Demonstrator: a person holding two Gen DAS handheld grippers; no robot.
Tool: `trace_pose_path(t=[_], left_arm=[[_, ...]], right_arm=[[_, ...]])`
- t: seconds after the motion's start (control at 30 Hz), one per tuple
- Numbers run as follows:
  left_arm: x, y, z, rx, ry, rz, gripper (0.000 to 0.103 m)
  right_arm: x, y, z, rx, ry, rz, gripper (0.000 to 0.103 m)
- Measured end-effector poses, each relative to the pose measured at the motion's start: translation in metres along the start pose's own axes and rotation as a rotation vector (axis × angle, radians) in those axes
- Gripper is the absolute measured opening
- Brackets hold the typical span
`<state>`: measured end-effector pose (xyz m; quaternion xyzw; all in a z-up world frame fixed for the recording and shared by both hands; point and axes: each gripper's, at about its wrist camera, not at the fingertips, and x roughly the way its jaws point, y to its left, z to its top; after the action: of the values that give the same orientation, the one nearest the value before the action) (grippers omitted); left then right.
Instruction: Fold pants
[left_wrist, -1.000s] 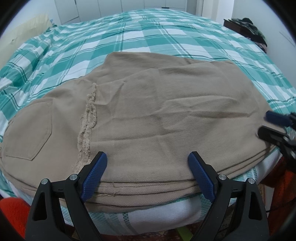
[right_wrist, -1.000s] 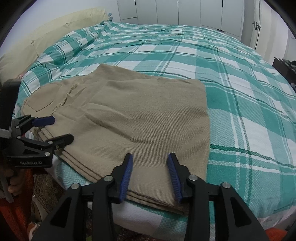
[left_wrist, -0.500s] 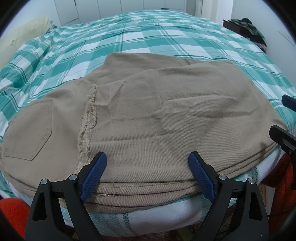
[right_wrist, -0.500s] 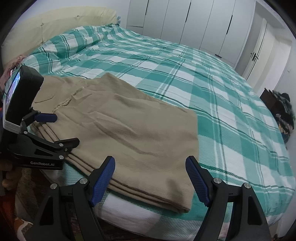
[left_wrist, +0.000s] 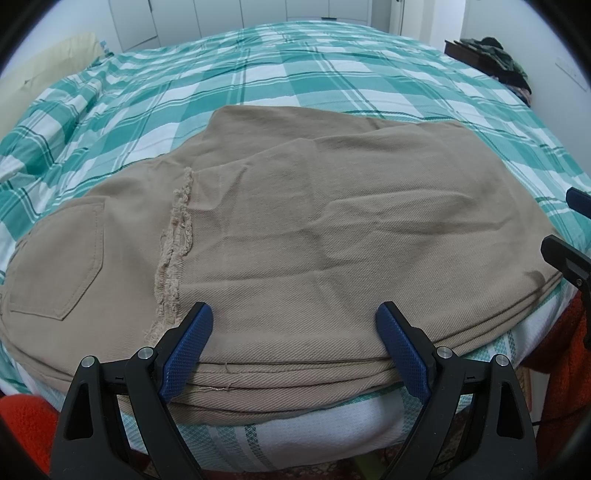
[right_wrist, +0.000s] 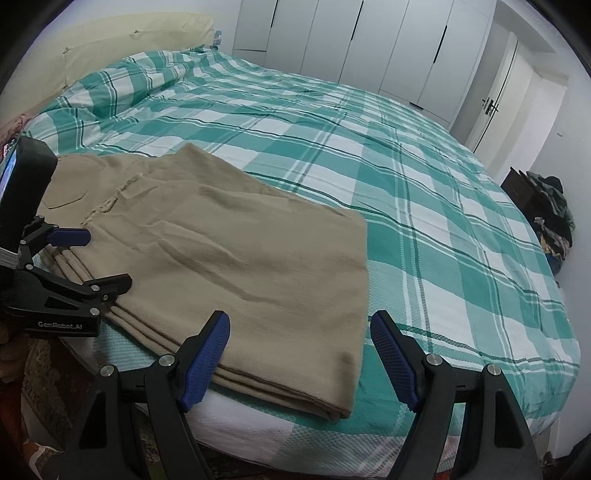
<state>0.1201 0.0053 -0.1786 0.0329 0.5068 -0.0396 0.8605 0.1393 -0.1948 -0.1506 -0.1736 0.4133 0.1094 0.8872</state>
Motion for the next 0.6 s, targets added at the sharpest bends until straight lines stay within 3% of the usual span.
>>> trace_pose_path(t=[0.6], left_arm=[[0.0, 0.0004, -0.0005, -0.002, -0.001, -0.001, 0.092]], right_arm=[[0.0075, -0.0026, -0.0028, 0.002, 0.028, -0.037, 0.078]])
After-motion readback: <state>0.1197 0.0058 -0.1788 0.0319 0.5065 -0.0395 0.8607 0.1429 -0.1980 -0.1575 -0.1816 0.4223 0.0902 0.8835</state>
